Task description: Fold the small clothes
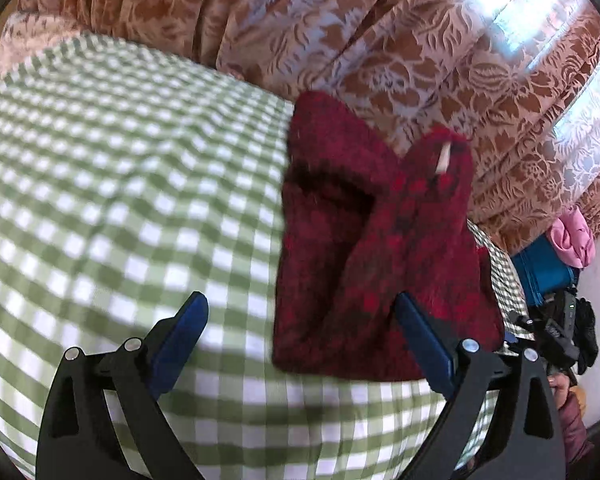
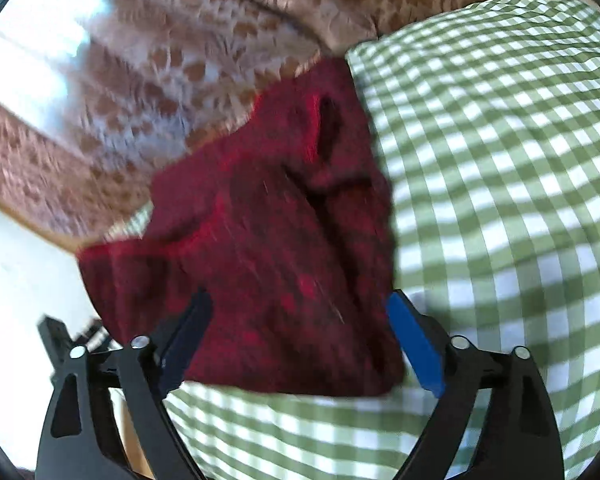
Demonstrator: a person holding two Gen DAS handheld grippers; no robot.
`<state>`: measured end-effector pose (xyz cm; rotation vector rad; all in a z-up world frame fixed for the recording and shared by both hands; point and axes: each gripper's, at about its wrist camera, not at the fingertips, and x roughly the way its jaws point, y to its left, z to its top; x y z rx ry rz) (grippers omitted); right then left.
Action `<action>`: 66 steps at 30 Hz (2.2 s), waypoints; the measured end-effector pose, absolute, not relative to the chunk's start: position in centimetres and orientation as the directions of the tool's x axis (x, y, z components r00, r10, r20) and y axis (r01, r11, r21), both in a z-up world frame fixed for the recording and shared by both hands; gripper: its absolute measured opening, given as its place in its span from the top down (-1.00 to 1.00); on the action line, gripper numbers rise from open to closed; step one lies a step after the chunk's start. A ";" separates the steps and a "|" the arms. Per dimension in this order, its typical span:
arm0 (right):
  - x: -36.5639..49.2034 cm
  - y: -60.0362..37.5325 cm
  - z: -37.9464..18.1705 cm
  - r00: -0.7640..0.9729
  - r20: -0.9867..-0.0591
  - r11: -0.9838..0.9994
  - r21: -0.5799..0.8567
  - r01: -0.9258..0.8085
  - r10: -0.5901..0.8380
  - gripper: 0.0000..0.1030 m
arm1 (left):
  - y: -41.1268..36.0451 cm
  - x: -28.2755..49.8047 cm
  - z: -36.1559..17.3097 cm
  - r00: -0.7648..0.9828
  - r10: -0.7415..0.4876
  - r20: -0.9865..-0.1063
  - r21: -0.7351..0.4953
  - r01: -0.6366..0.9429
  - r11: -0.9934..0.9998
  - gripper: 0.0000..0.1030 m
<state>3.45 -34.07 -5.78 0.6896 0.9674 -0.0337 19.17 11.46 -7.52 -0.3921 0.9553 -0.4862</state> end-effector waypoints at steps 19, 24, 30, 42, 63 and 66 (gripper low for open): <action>2.9 -33.1 -7.3 0.571 -0.790 0.840 0.453 0.299 0.224 -0.46 | 6.4 19.1 -6.7 0.538 -0.427 -0.727 -0.301 0.309 0.902 -0.35; 3.3 -32.4 -7.1 0.555 -0.809 0.868 0.406 0.288 0.194 -0.53 | 5.7 18.8 -6.1 0.571 -0.380 -0.728 -0.216 0.335 0.917 -0.37; 3.7 -31.6 -6.4 0.545 -0.827 0.913 0.321 0.251 0.141 -0.53 | 5.3 18.7 -5.9 0.586 -0.366 -0.722 -0.167 0.367 0.915 -0.36; 4.3 -30.3 -6.6 0.529 -0.844 0.961 0.209 0.181 0.084 -0.16 | 4.5 19.0 -6.1 0.591 -0.359 -0.723 -0.127 0.398 0.909 -0.28; 3.7 -29.6 -6.4 0.528 -0.848 0.965 0.180 0.189 0.055 0.18 | 5.1 17.5 -6.6 0.535 -0.406 -0.741 -0.219 0.379 0.899 0.79; 3.2 -29.6 -6.0 0.533 -0.844 0.964 0.184 0.192 0.055 0.33 | 6.6 16.5 -6.6 0.517 -0.448 -0.730 -0.292 0.356 0.888 0.80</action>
